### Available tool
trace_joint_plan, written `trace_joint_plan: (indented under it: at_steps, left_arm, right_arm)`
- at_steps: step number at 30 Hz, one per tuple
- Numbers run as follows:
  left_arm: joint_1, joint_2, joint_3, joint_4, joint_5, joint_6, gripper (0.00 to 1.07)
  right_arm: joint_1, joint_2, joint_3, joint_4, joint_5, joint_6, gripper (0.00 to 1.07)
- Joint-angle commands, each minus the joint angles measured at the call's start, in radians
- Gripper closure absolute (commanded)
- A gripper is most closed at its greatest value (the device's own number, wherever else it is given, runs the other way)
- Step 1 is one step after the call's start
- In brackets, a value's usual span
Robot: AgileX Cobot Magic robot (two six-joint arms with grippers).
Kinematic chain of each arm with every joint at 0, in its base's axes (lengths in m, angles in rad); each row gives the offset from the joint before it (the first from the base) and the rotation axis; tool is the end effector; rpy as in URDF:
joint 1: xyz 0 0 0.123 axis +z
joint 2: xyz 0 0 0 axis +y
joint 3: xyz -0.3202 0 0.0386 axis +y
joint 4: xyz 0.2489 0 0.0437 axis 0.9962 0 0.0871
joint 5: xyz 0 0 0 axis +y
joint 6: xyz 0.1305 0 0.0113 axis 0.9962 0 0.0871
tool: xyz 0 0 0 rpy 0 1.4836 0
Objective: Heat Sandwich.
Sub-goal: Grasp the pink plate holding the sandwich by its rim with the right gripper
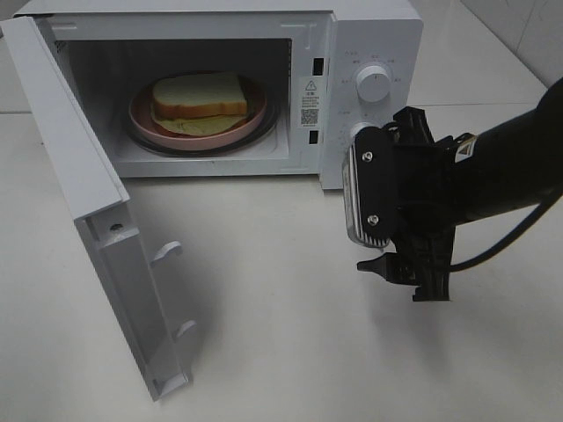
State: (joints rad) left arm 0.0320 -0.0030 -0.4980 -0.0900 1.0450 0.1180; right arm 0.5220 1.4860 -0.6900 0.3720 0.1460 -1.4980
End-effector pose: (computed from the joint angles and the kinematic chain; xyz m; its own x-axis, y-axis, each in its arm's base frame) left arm -0.0054 -0.0104 0.2610 -0.4354 0.0586 -0.8984 0.0697 0.9971 0.0312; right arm 0.2596 0.1573 0.2001 0.2009 -0.9261 -0.3192 -0.8118 0.0249 -0.5833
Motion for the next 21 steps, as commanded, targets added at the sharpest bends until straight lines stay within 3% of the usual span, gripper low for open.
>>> trace_joint_plan:
  at_steps: [1,8,21]
  left_arm:
    - [0.003,-0.022,0.002,-0.004,-0.008,-0.007,0.07]
    - [0.003,-0.022,0.002,-0.004,-0.008,-0.007,0.07]
    - [0.003,-0.022,0.002,-0.004,-0.008,-0.007,0.07]
  right_arm:
    - [0.000,-0.009,-0.032,-0.001,0.044,0.027,0.15]
    - [0.003,-0.005,-0.092,-0.027,0.087,0.027,0.17]
    - [0.053,0.144,-0.312,-0.150,0.224,0.089,0.21]
